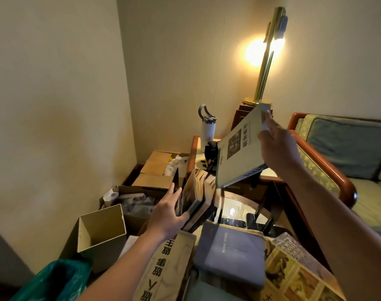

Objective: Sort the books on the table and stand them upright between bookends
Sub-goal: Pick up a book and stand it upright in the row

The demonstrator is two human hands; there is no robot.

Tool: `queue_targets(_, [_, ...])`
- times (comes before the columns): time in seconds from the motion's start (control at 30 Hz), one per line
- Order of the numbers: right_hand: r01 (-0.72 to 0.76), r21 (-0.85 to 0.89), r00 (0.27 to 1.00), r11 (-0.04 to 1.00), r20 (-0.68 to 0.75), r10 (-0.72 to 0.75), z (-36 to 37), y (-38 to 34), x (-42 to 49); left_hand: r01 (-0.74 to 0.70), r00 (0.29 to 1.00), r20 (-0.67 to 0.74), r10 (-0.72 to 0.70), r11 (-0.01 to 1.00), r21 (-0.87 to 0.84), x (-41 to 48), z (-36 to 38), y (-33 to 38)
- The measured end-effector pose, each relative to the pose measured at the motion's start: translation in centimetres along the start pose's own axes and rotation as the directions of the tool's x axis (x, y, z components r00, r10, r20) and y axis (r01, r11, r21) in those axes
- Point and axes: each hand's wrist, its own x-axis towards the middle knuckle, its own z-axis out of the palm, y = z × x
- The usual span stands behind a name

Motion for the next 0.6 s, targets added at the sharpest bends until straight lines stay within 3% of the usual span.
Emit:
queue_targets(0.27, [0.03,0.106,0.997,0.994,-0.069,-0.023,0.5,-1.4,0.0,0.034,0.999,-0.037,-0.035,0.999,-0.039,-0.2,-0.5,0.3])
queue_targets(0.6, [-0.078,0.229,0.984,0.97,0.176,0.037,9.6,0.5,-3.0,-0.005,0.998,-0.065,-0.001,0.996,-0.088,0.1,-0.9,-1.4])
